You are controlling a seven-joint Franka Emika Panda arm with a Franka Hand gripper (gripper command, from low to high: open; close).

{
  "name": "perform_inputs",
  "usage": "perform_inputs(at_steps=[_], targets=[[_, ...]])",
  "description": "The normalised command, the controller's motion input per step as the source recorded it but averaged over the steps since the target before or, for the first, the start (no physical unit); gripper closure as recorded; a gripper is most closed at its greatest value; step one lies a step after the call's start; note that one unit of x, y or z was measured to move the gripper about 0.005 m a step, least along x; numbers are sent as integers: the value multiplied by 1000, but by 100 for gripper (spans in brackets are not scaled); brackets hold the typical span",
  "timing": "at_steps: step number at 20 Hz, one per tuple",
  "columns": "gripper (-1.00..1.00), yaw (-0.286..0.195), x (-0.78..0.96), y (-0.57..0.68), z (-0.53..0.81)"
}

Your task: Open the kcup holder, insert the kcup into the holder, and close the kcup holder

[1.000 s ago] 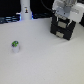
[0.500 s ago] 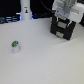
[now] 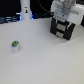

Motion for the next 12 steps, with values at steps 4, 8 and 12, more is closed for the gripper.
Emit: perform_inputs(at_steps=[4,8,12], targets=[[100,-103,938,-291,187],[100,-101,941,-298,221],[100,-98,943,-304,232]])
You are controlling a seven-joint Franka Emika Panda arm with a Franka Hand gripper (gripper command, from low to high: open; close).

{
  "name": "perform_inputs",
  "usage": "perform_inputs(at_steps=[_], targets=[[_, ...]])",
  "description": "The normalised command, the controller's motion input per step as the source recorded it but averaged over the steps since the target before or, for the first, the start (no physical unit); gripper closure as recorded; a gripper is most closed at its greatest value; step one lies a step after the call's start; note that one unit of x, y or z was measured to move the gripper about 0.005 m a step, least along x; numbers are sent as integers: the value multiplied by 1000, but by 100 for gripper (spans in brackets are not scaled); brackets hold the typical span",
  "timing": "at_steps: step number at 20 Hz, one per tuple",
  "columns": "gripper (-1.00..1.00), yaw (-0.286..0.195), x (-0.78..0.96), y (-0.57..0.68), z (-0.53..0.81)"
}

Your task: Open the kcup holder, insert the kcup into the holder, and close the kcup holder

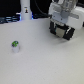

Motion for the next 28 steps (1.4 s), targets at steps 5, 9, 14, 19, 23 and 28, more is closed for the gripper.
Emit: perform_inputs(at_steps=[5,9,14,19,23,28], targets=[[100,-96,943,-307,236],[100,1,376,-315,56],[100,0,461,-415,55],[100,-9,564,-388,88],[100,-9,490,-378,76],[100,-7,579,-395,100]])
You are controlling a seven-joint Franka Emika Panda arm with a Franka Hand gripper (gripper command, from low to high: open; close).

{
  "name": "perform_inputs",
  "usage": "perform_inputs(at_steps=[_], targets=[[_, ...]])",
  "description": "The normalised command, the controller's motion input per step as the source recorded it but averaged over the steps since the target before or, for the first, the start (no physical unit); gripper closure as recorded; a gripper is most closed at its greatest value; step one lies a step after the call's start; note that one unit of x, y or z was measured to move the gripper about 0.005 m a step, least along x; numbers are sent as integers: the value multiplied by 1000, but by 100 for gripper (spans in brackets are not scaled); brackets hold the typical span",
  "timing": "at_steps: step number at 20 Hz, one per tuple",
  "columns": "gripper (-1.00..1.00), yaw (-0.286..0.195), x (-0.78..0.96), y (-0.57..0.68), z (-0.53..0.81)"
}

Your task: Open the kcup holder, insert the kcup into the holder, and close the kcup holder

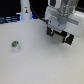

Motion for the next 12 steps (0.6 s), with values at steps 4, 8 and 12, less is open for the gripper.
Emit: perform_inputs(at_steps=[4,8,12], targets=[[100,-32,670,-398,137],[100,-10,292,-274,49],[100,9,147,-514,4]])
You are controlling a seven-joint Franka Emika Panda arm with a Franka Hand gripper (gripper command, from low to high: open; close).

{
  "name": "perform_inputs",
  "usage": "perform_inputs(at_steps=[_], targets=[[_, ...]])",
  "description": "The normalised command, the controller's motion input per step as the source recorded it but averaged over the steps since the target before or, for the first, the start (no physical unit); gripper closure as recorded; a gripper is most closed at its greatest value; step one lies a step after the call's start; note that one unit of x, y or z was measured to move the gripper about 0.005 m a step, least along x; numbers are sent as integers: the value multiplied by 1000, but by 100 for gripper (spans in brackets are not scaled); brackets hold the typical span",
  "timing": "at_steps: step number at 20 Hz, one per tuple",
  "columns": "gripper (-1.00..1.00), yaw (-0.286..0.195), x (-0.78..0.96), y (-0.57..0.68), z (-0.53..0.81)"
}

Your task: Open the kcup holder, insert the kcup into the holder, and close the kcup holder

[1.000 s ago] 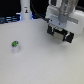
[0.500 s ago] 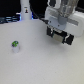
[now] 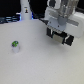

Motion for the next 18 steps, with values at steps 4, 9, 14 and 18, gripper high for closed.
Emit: perform_inputs(at_steps=[4,9,14,18], targets=[[100,-32,696,-405,151],[100,-27,637,-404,127],[-100,-68,735,-296,205],[-100,-77,359,-31,194]])
